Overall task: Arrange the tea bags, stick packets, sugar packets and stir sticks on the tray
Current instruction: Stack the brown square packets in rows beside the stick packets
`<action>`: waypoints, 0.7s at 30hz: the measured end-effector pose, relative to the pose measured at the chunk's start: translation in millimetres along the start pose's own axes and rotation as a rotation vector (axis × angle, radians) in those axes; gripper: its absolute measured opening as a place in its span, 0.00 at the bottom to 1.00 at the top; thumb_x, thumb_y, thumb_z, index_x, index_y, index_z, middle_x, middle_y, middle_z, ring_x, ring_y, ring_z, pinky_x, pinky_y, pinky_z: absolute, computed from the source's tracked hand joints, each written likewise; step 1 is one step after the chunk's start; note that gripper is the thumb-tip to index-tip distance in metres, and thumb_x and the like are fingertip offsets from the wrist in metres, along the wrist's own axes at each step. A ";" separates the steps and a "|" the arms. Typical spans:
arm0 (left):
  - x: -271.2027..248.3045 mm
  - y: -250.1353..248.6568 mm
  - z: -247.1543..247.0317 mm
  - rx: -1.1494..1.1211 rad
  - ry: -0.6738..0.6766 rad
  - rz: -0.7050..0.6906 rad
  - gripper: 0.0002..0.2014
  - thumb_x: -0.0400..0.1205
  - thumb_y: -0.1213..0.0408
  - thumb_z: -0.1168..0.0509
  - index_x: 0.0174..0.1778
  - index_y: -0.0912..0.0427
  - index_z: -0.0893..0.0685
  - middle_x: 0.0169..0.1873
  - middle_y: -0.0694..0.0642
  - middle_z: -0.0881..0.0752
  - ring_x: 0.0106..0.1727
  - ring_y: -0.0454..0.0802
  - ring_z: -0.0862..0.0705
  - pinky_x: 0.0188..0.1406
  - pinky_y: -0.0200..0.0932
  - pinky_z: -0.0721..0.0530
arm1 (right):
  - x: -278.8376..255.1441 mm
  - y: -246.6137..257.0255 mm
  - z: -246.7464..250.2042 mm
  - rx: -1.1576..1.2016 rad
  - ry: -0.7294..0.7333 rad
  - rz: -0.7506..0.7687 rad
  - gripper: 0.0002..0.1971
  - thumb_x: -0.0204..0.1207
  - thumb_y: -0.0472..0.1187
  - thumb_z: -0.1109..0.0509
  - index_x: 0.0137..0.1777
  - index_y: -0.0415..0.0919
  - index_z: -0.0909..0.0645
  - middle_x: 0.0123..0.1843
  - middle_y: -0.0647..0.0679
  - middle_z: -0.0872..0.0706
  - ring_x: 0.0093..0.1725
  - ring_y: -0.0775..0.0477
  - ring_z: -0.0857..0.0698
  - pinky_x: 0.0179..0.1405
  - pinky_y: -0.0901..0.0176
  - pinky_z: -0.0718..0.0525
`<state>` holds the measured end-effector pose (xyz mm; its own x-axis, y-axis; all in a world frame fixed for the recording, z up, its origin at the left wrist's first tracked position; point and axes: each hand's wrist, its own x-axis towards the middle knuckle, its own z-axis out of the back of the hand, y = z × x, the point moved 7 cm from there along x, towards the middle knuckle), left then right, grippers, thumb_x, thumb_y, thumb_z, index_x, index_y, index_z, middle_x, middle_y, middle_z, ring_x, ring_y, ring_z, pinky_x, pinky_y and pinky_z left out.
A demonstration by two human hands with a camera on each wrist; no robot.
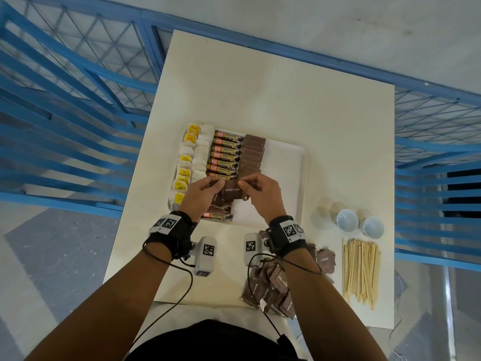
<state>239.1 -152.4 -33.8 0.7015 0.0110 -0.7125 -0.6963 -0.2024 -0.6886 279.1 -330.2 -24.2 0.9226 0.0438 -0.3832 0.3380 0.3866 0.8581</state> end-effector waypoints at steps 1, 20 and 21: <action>0.1 0.1 0.3 -0.003 -0.002 -0.008 0.06 0.87 0.61 0.31 0.57 0.58 0.14 0.53 0.68 0.09 0.45 0.67 0.07 0.36 0.55 0.07 | -0.8 -1.1 0.1 -0.006 -0.001 -0.005 0.01 0.79 0.42 0.24 0.48 0.49 0.12 0.43 0.50 0.08 0.35 0.58 0.13 0.36 0.66 0.18; 5.3 10.2 8.2 0.171 -0.029 -0.015 0.10 0.92 0.64 0.40 0.52 0.60 0.14 0.42 0.60 0.07 0.37 0.55 0.09 0.24 0.42 0.18 | -7.1 -43.7 19.4 -0.192 -0.174 -0.150 0.03 0.77 0.45 0.22 0.46 0.50 0.14 0.38 0.62 0.13 0.40 0.65 0.16 0.38 0.80 0.25; 5.4 10.3 8.1 0.167 -0.028 -0.015 0.10 0.92 0.64 0.40 0.52 0.61 0.14 0.43 0.60 0.07 0.38 0.56 0.09 0.25 0.42 0.19 | -6.5 -43.0 18.1 -0.199 -0.177 -0.149 0.03 0.77 0.45 0.22 0.46 0.51 0.14 0.37 0.64 0.14 0.39 0.66 0.17 0.38 0.80 0.25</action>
<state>234.4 -146.4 -45.9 0.7090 0.0405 -0.7041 -0.7031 -0.0370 -0.7101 262.0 -363.8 -52.4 0.8896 -0.1811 -0.4193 0.4450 0.5506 0.7063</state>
